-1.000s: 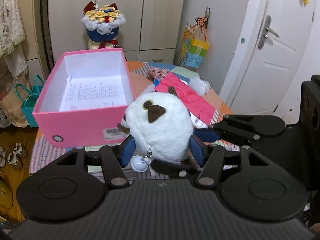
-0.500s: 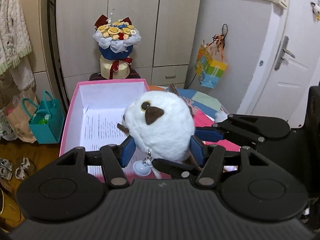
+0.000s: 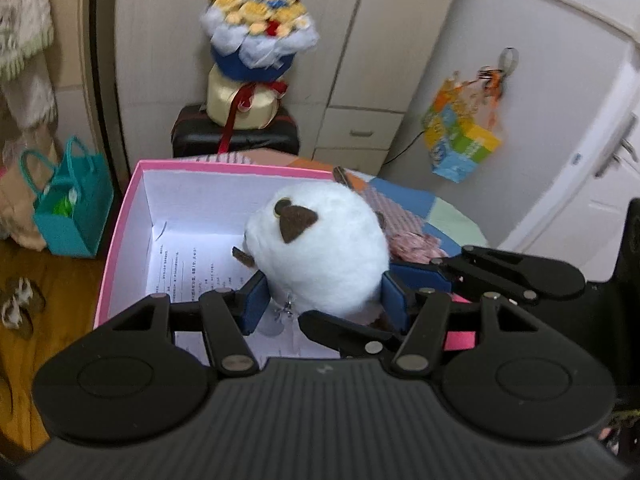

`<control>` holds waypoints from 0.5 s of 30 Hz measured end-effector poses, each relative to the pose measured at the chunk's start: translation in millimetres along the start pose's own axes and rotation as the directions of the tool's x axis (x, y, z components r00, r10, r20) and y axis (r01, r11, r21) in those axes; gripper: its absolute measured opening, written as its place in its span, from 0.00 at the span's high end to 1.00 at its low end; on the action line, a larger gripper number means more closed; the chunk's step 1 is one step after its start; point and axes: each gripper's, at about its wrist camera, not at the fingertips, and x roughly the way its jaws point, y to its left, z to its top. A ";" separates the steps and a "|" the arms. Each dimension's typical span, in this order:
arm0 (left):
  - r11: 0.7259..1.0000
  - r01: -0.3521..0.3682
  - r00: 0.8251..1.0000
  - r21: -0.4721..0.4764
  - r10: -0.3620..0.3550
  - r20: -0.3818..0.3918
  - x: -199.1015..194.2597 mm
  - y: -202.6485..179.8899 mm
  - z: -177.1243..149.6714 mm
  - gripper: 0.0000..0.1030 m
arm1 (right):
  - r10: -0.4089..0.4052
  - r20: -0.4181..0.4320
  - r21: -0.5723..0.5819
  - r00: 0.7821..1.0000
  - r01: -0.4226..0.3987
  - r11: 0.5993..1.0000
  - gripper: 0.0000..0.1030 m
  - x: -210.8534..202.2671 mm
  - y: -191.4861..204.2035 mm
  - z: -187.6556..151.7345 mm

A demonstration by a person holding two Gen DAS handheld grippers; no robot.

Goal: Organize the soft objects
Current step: 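Carry the plush cat with the left gripper into the pink box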

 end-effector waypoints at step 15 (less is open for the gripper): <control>0.993 -0.043 0.992 -0.113 0.029 -0.123 71.1 51.8 22.7 0.43 | -0.027 -0.203 -0.125 0.979 0.002 0.992 0.43 79.8 -4.0 20.9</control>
